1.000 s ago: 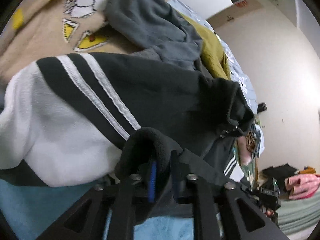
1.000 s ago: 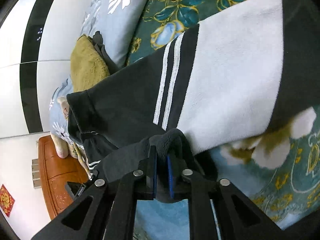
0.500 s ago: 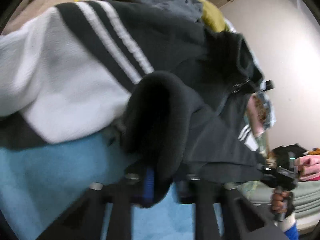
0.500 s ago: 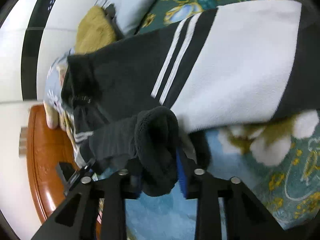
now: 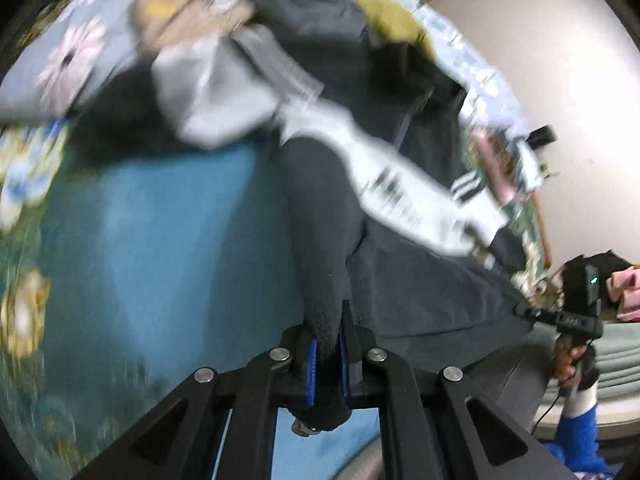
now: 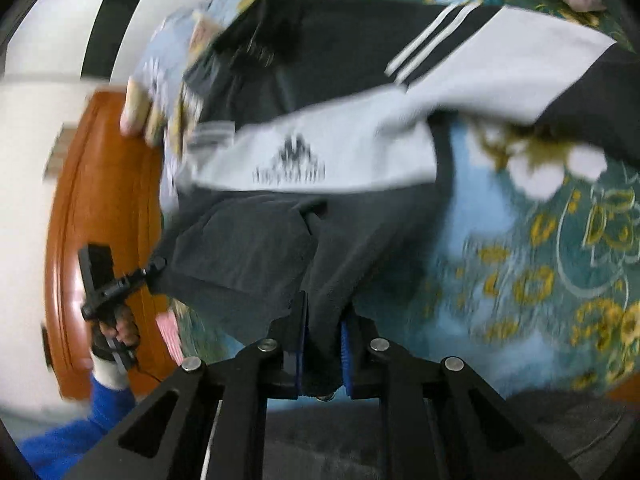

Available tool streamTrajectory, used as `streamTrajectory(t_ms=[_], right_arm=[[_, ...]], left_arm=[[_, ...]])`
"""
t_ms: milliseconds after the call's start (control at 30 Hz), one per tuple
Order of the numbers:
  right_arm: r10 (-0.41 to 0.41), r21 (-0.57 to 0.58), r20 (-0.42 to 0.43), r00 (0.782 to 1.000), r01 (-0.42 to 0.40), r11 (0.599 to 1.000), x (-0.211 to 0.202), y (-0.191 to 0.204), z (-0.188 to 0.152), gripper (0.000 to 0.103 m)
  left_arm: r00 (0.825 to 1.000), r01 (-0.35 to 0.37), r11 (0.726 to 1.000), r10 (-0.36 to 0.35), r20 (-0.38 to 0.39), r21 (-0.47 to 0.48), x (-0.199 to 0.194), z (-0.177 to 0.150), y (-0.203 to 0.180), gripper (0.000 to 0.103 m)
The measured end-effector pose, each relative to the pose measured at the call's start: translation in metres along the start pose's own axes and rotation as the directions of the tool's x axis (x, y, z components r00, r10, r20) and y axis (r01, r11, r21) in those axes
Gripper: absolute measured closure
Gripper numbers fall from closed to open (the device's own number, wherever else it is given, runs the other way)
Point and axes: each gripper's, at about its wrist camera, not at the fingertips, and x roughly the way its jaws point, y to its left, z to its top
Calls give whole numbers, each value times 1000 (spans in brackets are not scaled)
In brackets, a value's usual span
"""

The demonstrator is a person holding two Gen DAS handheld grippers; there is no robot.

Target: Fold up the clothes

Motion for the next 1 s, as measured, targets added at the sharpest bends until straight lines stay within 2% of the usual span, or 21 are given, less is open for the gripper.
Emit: streamTrajectory(t_ms=[100, 200, 267, 333, 433, 500, 533, 600, 633, 667, 700, 767, 800, 900, 967, 1000], right_arm=[[-62, 8, -46, 997, 63, 998, 10, -4, -10, 89], [-124, 13, -92, 988, 126, 992, 19, -7, -20, 88], [-151, 17, -92, 984, 153, 988, 17, -9, -21, 86], [-178, 16, -66, 982, 180, 984, 8, -8, -20, 77], [-156, 53, 12, 988, 155, 987, -17, -16, -14, 75], [-120, 103, 99, 988, 110, 989, -39, -24, -9, 71], [-101, 135, 159, 982, 80, 988, -54, -32, -6, 69], [-64, 206, 290, 955, 3, 979, -88, -55, -5, 68], [-46, 244, 358, 933, -45, 969, -106, -69, -6, 67], [-32, 278, 424, 905, -96, 956, -124, -84, -7, 65], [-29, 309, 488, 873, -141, 941, -143, -99, -9, 56], [-94, 387, 599, 795, -185, 903, -177, -136, -20, 52], [-128, 430, 629, 767, -206, 879, -187, -155, -26, 52], [-168, 539, 660, 733, -305, 785, -192, -215, -40, 52], [-125, 576, 657, 743, -389, 719, -175, -247, -41, 50], [-105, 589, 657, 747, -421, 690, -167, -259, -38, 45]], left_arm=[[998, -36, 998, 33, -53, -52, 24, -35, 17, 94], [997, -59, 993, 53, -62, -105, 47, -47, 30, 94], [994, -82, 992, 75, -74, -100, 55, -48, 29, 93], [992, -96, 992, 89, -85, -86, 55, -47, 25, 90], [993, -105, 990, 100, -63, -93, 40, -42, 21, 84], [995, -100, 988, 98, -24, -121, 26, -40, 19, 69], [995, -98, 986, 98, -5, -135, 20, -39, 18, 66], [995, -91, 982, 98, 33, -163, 6, -36, 16, 60], [994, -87, 980, 98, 53, -176, -1, -35, 15, 59], [993, -83, 978, 99, 72, -190, -7, -34, 13, 58], [991, -79, 976, 99, 91, -203, -14, -33, 12, 56], [986, -70, 971, 102, 129, -230, -28, -31, 10, 53], [984, -59, 968, 97, 148, -242, -32, -31, 8, 52], [977, -13, 961, 72, 203, -277, -36, -31, -4, 52], [967, 29, 952, 50, 249, -305, -40, -32, -12, 51], [962, 51, 946, 40, 272, -320, -41, -31, -16, 49]])
